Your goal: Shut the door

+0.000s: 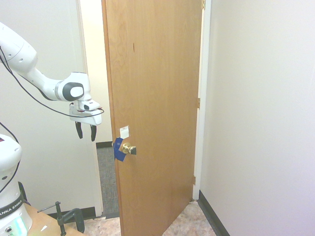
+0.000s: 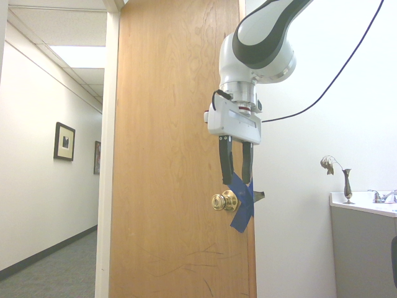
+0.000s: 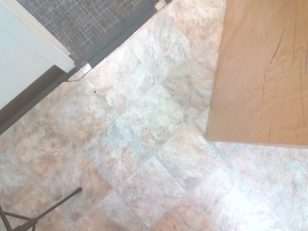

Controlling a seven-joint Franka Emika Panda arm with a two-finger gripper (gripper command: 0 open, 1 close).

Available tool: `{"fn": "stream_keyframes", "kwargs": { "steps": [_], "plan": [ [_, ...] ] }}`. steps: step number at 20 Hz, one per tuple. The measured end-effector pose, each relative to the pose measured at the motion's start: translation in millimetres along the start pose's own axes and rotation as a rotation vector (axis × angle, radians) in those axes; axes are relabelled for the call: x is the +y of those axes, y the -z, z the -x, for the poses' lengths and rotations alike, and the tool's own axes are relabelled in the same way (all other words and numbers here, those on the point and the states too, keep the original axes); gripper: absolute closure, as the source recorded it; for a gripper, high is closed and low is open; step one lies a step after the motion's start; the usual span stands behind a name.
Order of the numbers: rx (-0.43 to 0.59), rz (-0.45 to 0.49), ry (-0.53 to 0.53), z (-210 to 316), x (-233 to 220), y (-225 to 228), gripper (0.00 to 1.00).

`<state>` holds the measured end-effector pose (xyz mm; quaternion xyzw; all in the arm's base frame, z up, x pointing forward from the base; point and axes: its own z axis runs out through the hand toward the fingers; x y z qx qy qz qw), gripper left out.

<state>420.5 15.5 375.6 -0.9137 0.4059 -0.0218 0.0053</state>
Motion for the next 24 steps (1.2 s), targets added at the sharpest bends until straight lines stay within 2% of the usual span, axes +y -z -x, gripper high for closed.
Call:
{"fn": "stream_keyframes", "kwargs": {
  "steps": [4, 8, 12, 15, 24],
  "plan": [
    [0.015, -0.022, -0.009, 1, -1, 9, 0.00],
    [0.036, -0.062, -0.048, 3, 15, 47, 0.00],
    [0.055, -0.088, -0.184, -9, 62, 86, 0.00],
    [0.067, -0.094, -0.281, -24, 102, 98, 0.00],
    [0.026, -0.115, -0.567, -85, 224, 82, 0.00]
  ]
}}
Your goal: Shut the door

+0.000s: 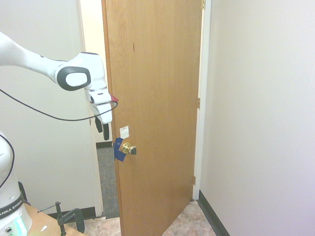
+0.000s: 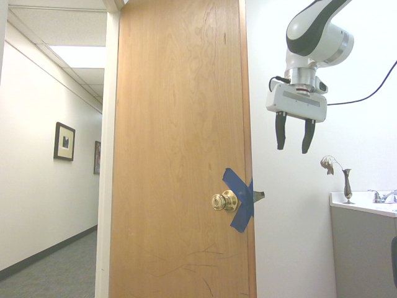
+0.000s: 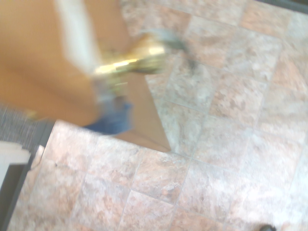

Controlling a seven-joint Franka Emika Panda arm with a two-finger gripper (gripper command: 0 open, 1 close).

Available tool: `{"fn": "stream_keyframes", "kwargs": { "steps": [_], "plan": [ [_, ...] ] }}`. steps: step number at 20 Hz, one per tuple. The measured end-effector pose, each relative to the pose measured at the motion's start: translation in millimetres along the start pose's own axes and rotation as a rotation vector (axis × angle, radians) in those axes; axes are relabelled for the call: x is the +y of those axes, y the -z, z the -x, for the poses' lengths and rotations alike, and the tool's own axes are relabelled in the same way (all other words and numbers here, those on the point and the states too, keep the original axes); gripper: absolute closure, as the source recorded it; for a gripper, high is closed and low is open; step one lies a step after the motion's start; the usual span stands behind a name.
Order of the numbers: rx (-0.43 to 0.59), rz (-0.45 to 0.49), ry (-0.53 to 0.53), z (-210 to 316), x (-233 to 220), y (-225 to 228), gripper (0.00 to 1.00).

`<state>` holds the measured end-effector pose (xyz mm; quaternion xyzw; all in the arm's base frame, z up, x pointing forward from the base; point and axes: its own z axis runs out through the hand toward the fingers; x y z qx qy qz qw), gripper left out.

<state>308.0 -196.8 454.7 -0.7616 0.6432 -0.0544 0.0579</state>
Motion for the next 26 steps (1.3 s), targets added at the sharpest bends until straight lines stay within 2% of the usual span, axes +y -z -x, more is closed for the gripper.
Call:
{"fn": "stream_keyframes", "kwargs": {
  "steps": [5, 9, 11, 15, 17, 19, 23, 26],
  "plan": [
    [0.005, -0.007, -0.141, -51, 13, -24, 0.00],
    [0.043, -0.043, -0.181, -87, -17, -55, 0.00],
    [0.072, -0.094, -0.174, -88, -42, -71, 0.00],
    [0.088, -0.141, -0.101, -54, -92, -97, 0.00],
    [0.085, -0.152, -0.045, -24, -119, -100, 0.00],
    [0.076, -0.164, 0.038, 29, -162, -101, 0.00],
    [0.091, -0.178, 0.288, 194, -266, -117, 0.00],
    [0.098, -0.169, 0.403, 297, -311, -141, 0.00]
  ]
}}
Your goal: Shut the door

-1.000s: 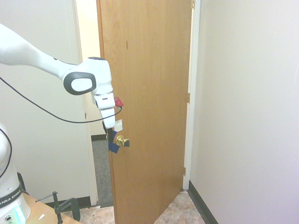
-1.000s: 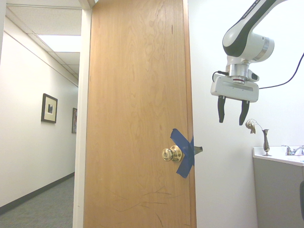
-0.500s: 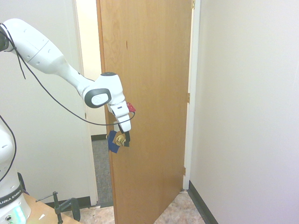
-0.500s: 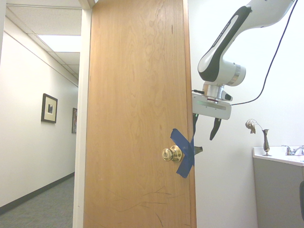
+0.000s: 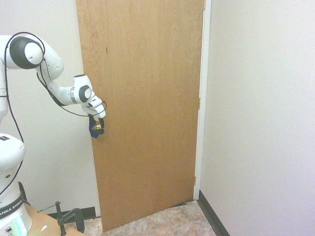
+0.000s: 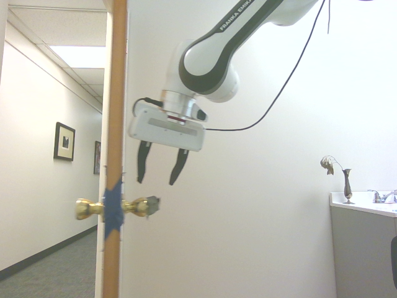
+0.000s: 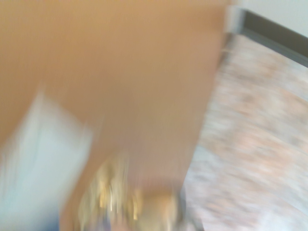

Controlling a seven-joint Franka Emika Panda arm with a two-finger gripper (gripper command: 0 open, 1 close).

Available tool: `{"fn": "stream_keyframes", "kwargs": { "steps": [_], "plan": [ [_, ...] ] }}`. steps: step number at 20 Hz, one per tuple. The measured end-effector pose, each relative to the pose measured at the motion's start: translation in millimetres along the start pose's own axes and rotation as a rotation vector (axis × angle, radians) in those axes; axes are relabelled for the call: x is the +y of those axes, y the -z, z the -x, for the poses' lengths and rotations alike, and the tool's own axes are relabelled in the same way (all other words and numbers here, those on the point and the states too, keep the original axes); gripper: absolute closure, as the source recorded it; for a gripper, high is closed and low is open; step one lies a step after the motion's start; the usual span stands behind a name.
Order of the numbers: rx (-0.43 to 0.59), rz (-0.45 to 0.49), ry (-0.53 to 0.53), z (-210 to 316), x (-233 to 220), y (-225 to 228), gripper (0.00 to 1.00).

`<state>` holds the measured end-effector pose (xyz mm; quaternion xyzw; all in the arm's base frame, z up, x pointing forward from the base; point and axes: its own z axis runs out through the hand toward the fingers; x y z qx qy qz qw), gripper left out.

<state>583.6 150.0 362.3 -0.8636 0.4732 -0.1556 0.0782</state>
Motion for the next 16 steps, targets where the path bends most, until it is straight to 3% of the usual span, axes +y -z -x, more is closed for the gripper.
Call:
{"fn": "stream_keyframes", "kwargs": {
  "steps": [3, 7, 16],
  "plan": [
    [0.004, 0.002, 0.019, -4, -35, -9, 0.00],
    [0.016, -0.002, 0.031, -27, -35, 8, 0.00],
    [-0.043, 0.128, 0.086, -17, 63, 125, 0.00]
  ]
}}
